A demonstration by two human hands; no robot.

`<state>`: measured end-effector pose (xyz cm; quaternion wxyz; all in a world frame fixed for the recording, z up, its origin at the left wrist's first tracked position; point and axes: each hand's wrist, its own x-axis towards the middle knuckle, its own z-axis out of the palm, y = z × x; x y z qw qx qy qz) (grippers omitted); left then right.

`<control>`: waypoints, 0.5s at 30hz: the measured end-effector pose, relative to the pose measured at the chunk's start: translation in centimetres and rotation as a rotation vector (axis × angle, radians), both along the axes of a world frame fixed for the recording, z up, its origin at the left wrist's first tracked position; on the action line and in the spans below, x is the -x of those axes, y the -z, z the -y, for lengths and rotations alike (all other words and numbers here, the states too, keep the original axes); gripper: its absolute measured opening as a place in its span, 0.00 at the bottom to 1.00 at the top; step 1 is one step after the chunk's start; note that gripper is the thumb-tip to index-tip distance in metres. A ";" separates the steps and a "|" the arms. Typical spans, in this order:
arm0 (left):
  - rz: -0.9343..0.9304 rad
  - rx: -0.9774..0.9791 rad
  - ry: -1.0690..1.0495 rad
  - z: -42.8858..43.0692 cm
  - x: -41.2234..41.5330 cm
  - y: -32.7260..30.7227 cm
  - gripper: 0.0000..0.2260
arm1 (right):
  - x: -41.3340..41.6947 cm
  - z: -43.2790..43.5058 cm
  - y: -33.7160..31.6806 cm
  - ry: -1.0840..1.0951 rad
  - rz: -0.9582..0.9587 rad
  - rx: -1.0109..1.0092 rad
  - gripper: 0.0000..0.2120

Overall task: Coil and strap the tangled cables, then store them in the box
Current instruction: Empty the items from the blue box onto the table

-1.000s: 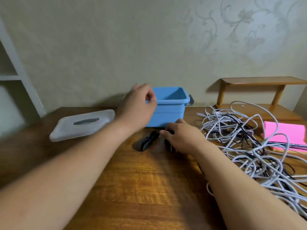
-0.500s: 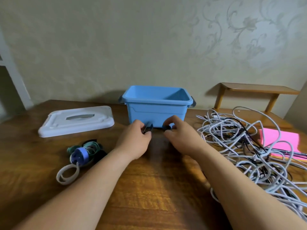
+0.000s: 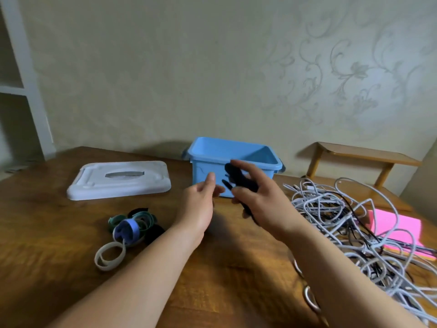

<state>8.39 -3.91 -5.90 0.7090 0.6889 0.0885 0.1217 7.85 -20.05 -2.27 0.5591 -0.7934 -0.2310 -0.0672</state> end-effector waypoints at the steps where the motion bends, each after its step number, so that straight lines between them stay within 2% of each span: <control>1: 0.018 0.005 -0.024 0.0 -0.3 0.0 0.19 | -0.2 -0.3 -1.5 0.028 0.090 -0.002 0.25; 3: 0.058 -0.035 -0.049 0.0 -0.6 0.1 0.16 | -1.9 -0.9 -5.2 0.096 0.210 -0.019 0.27; 5: 0.079 -0.063 -0.044 -0.1 -0.4 0.5 0.12 | -5.2 -1.5 -8.8 0.157 0.225 0.025 0.30; 9: 0.081 -0.090 -0.047 -0.7 -0.3 0.9 0.09 | -11.8 -2.1 -11.9 0.127 0.233 0.499 0.20; 11: 0.085 -0.089 -0.047 -0.8 -0.5 1.0 0.08 | -13.5 -2.3 -11.4 0.085 0.201 0.681 0.20; 13: 0.089 -0.107 -0.050 -0.8 -0.5 1.1 0.08 | -14.6 -2.1 -10.6 0.059 0.150 0.809 0.26; 15: 0.100 -0.142 -0.060 -0.6 -0.5 1.1 0.08 | -15.1 -1.6 -9.6 0.037 0.066 0.775 0.34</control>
